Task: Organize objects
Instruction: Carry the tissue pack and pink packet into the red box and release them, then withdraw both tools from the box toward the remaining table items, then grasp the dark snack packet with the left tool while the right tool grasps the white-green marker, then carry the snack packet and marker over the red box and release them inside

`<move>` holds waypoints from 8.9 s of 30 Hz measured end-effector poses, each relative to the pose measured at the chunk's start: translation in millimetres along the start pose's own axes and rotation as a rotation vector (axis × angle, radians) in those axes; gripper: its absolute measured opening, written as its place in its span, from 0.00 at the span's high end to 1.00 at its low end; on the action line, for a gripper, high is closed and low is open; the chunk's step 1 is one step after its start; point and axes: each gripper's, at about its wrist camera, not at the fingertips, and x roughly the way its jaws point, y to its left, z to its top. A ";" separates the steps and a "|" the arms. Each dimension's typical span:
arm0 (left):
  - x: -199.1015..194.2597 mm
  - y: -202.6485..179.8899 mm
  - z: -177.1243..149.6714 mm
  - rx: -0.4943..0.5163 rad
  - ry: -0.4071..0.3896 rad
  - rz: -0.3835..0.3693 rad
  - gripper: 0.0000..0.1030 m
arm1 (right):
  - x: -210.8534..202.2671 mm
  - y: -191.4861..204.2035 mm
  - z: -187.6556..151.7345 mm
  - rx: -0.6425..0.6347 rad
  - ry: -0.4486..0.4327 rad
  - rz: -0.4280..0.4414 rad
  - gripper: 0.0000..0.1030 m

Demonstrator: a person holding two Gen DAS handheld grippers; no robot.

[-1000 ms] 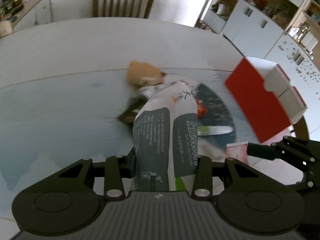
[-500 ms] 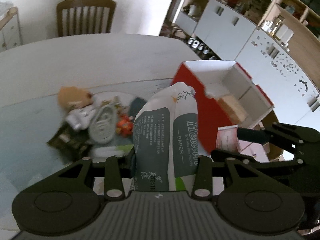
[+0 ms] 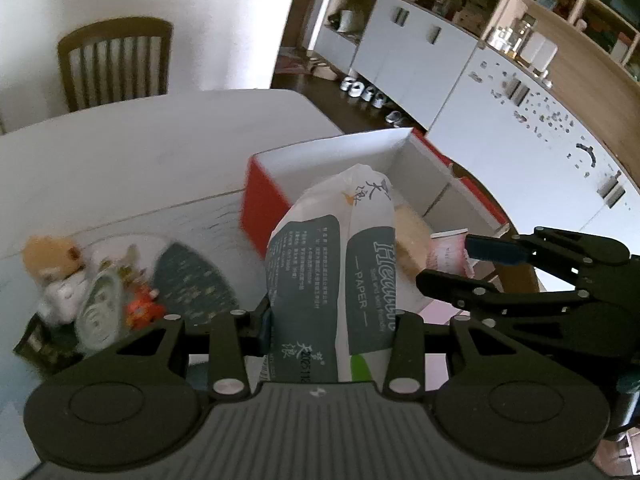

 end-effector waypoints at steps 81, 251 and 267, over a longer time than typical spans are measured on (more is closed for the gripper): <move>81.7 -59.3 55.8 0.127 0.032 0.077 0.36 | 4.3 -77.2 -6.1 0.068 0.062 0.038 0.34; 67.4 -77.9 16.9 0.279 0.019 -0.018 0.67 | -5.9 -82.8 -14.3 0.254 -0.035 0.019 0.84; 139.4 -112.3 42.9 0.320 0.116 0.061 0.67 | 42.7 -125.1 -15.2 0.249 0.046 -0.012 0.84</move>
